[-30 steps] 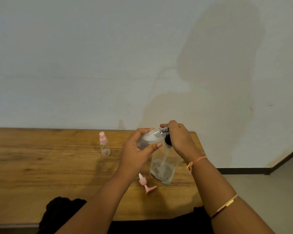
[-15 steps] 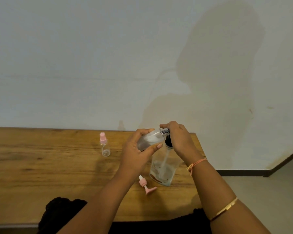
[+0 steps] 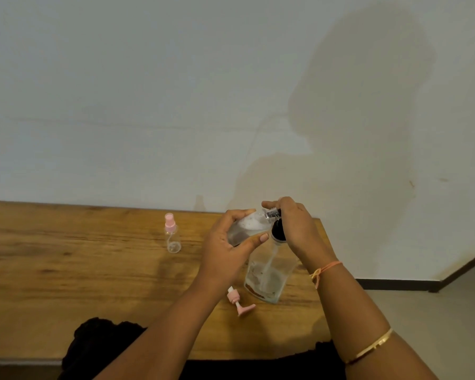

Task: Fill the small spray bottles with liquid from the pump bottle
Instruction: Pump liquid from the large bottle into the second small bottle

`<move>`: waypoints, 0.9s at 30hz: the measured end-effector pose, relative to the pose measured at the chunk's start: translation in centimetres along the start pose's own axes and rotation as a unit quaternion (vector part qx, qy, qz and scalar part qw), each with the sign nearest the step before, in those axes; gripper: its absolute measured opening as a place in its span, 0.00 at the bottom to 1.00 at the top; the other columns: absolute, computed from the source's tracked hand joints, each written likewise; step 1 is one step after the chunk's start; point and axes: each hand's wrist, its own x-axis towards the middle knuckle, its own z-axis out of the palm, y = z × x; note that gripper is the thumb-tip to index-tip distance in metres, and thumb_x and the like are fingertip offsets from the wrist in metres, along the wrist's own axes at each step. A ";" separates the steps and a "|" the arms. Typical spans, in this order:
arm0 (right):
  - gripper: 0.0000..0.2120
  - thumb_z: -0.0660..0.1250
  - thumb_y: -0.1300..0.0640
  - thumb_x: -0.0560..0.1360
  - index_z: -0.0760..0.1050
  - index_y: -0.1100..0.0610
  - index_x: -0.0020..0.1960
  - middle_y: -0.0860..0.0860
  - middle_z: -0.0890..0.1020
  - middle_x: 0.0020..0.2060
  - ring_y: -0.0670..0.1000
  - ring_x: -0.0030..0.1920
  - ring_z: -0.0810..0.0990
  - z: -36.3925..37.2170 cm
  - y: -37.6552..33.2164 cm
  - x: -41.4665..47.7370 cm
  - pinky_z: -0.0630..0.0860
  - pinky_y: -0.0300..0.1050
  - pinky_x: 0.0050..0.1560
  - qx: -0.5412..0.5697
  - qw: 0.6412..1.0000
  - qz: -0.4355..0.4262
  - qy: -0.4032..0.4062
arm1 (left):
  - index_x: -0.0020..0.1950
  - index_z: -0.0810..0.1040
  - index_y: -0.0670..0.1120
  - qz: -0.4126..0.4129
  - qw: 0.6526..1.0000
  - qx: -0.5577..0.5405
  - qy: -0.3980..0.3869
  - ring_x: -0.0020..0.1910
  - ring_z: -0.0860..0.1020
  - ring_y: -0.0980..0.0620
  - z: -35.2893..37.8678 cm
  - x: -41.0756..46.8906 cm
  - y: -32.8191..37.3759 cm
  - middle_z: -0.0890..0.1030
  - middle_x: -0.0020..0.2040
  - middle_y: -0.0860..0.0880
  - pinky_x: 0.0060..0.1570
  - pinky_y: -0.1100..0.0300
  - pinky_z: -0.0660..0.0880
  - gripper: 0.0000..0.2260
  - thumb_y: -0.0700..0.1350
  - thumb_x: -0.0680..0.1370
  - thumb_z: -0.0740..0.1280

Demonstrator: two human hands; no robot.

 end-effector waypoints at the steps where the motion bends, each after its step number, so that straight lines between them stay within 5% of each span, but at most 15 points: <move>1: 0.22 0.46 0.43 0.66 0.78 0.43 0.40 0.47 0.78 0.54 0.53 0.59 0.74 0.0 0.1 0.0 0.58 0.62 0.70 -0.002 1.000 0.002 0.005 | 0.47 0.75 0.58 -0.001 1.000 0.006 0.001 0.47 0.77 0.67 0.1 0.0 -0.1 0.79 0.49 0.56 0.43 0.73 0.74 0.17 0.41 0.67 0.75; 7: 0.19 0.47 0.45 0.71 0.78 0.42 0.41 0.44 0.74 0.50 0.53 0.61 0.72 0.0 0.1 -0.1 0.56 0.63 0.71 -0.001 1.000 -0.010 0.014 | 0.48 0.76 0.59 -0.002 1.000 0.015 0.004 0.49 0.77 0.65 0.1 0.1 -0.4 0.79 0.50 0.56 0.45 0.71 0.75 0.17 0.42 0.67 0.75; 12: 0.18 0.50 0.52 0.79 0.80 0.46 0.52 0.43 0.72 0.50 0.47 0.56 0.69 -1.2 -0.1 0.2 0.58 0.59 0.71 -0.004 1.000 -0.025 0.007 | 0.49 0.76 0.58 0.012 1.000 -0.006 -0.001 0.50 0.77 0.62 -0.1 0.2 -0.1 0.80 0.51 0.54 0.47 0.68 0.76 0.17 0.42 0.67 0.75; 18: 0.19 0.47 0.49 0.77 0.76 0.42 0.45 0.42 0.73 0.49 0.53 0.63 0.71 -0.3 0.7 0.3 0.56 0.64 0.70 -0.013 0.999 -0.026 0.023 | 0.48 0.76 0.57 -0.003 1.000 0.000 -0.005 0.48 0.78 0.63 0.0 0.4 -0.7 0.80 0.51 0.51 0.43 0.71 0.75 0.16 0.40 0.67 0.75; 27: 0.19 0.47 0.47 0.75 0.78 0.43 0.50 0.45 0.73 0.63 0.50 0.69 0.66 -0.6 -0.1 -0.6 0.52 0.64 0.71 -0.033 0.996 -0.060 0.054 | 0.49 0.76 0.56 0.018 1.000 -0.004 -0.006 0.49 0.77 0.64 -0.2 0.0 0.1 0.79 0.50 0.55 0.45 0.70 0.76 0.16 0.40 0.67 0.75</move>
